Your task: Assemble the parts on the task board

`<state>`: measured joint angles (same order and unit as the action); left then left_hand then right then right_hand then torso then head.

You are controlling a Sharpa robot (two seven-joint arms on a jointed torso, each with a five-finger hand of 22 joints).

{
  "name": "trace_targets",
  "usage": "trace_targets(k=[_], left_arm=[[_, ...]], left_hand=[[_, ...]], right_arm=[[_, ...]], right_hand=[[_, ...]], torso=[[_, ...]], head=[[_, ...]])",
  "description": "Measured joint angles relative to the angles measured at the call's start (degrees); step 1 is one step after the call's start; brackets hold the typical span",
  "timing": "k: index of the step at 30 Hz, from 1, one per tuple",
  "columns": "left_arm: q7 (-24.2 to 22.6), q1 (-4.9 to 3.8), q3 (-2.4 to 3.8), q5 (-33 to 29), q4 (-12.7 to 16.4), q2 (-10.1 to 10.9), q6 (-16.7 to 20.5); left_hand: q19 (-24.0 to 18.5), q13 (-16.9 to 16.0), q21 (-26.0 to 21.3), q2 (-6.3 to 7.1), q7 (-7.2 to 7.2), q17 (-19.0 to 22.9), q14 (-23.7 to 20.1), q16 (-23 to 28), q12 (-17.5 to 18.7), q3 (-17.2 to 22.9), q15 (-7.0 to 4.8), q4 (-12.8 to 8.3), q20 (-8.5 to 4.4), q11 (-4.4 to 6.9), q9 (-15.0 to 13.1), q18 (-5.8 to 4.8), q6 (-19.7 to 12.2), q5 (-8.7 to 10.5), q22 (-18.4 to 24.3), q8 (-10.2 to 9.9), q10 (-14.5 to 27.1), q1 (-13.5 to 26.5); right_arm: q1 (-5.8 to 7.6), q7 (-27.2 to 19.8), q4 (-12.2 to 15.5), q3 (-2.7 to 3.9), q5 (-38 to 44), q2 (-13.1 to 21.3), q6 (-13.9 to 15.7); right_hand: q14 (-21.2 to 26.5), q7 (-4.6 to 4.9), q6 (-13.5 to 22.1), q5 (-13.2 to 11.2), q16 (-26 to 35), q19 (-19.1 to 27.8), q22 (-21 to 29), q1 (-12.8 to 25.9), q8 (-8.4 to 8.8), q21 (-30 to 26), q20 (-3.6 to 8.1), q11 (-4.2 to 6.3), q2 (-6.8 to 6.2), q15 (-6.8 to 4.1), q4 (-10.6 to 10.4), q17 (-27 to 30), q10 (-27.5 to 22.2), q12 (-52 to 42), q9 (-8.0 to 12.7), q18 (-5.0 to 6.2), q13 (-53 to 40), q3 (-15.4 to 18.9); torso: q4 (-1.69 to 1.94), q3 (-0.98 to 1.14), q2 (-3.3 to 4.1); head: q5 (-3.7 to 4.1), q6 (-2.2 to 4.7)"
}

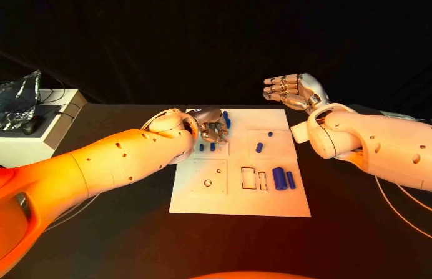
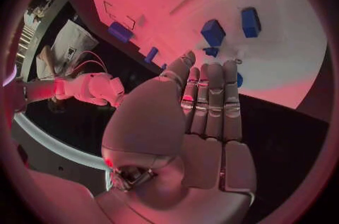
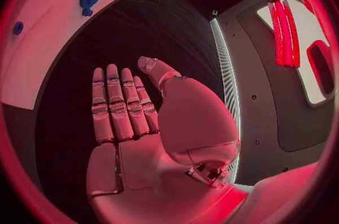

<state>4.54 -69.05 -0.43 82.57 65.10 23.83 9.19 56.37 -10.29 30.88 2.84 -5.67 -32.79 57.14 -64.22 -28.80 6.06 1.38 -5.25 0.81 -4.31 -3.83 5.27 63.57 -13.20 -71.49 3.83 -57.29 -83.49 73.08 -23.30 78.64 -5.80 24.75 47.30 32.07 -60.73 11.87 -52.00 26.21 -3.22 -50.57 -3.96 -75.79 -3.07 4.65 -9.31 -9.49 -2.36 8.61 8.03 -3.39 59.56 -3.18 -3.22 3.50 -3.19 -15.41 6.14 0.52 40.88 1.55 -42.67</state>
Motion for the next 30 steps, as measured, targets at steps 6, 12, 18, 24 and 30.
trace_targets(k=[6, 12, 18, 24, 30], left_arm=[[1.8, -0.33, -0.2, 3.2, -1.1, -1.1, -1.6], [3.0, -0.59, -0.25, 5.3, -1.8, -1.5, -2.1], [3.9, -0.78, -0.26, 6.4, -2.1, -1.8, -2.3], [4.6, -0.94, -0.26, 7.1, -2.6, -2.1, -3.0], [5.0, -1.0, -0.26, 7.5, -3.1, -2.4, -3.9]], left_hand=[[1.9, -17.0, 4.7, -0.08, 0.33, -4.0, -1.6, -9.8, -28.1, 0.5, -0.87, 0.0, -0.67, 1.55, 0.0, 0.0, 0.4, 0.0, -3.4, 0.0, 11.0, -0.5], [2.7, -21.1, 8.6, 0.75, 0.43, -5.0, -0.8, -13.6, -37.1, 2.9, -1.54, 0.4, -0.5, 2.25, 0.0, 1.82, 0.5, 0.0, -3.5, 0.0, 12.5, 0.3], [2.9, -22.0, 11.6, 1.28, 0.7, -5.7, 0.3, -14.5, -39.4, 4.7, -1.9, 0.8, -0.3, 2.6, 0.0, 1.81, 1.2, 0.0, -3.5, 0.0, 12.1, 0.8], [2.9, -22.3, 12.7, 1.51, 0.75, -6.1, 1.2, -14.7, -40.1, 4.8, -2.01, 1.0, -0.3, 2.89, 0.0, 2.43, 1.7, 0.0, -3.5, 0.0, 11.8, 1.1], [2.9, -22.5, 13.0, 1.51, 0.75, -6.2, 1.2, -14.7, -40.1, 5.0, -2.01, 1.1, -0.3, 3.01, 0.0, 2.68, 1.7, 0.0, -3.5, 0.0, 11.7, 1.1]], right_arm=[[0.0, 0.0, 0.0, 0.0, 0.1, -0.1, -0.1], [0.0, 0.1, 0.0, 0.0, 0.1, -0.1, -0.1], [0.0, 0.1, 0.0, 0.0, 0.1, -0.1, -0.2], [0.01, 0.1, 0.0, 0.01, 0.2, 0.0, -0.2], [0.01, 0.1, 0.1, 0.01, 0.2, 0.0, -0.2]], right_hand=[[0.0, 0.26, 0.3, 0.1, 0.0, 0.0, 0.0, -0.2, 0.0, 0.0, 0.0, 0.0, -0.24, 0.0, -0.7, 0.0, 0.0, 0.0, 0.0, 0.0, 0.0, 0.9], [0.0, 0.42, 0.4, 0.3, 0.0, 0.0, 0.0, -0.2, 0.0, 0.0, 0.0, 0.0, -0.24, 0.0, -0.8, 0.0, 0.0, 0.0, 0.0, 0.0, 0.0, 1.3], [0.0, 0.42, 0.4, 0.3, 0.0, 0.0, 0.0, -0.2, 0.0, 0.0, 0.0, 0.0, -0.24, 0.0, -1.0, 0.0, 0.0, 0.0, 0.0, 0.0, 0.0, 1.5], [0.0, 0.42, 0.4, 0.3, 0.0, 0.0, 0.0, -0.2, 0.0, 0.0, 0.0, 0.0, -0.24, 0.0, -1.1, 0.0, 0.0, 0.0, 0.0, 0.0, 0.0, 1.9], [0.0, 0.42, 0.4, 0.3, 0.0, 0.0, 0.0, -0.2, 0.0, -0.2, 0.0, 0.0, -0.24, 0.0, -1.1, 0.0, 0.0, 0.0, 0.0, 0.0, 0.0, 1.9]], torso=[[-0.03, 0.01, -0.01], [0.01, 0.0, -0.02], [0.04, -0.02, -0.05], [0.08, -0.04, -0.08], [0.1, -0.04, -0.12]], head=[[0.21, -0.07], [0.43, -0.12], [0.59, -0.21], [0.75, -0.36], [0.84, -0.43]])
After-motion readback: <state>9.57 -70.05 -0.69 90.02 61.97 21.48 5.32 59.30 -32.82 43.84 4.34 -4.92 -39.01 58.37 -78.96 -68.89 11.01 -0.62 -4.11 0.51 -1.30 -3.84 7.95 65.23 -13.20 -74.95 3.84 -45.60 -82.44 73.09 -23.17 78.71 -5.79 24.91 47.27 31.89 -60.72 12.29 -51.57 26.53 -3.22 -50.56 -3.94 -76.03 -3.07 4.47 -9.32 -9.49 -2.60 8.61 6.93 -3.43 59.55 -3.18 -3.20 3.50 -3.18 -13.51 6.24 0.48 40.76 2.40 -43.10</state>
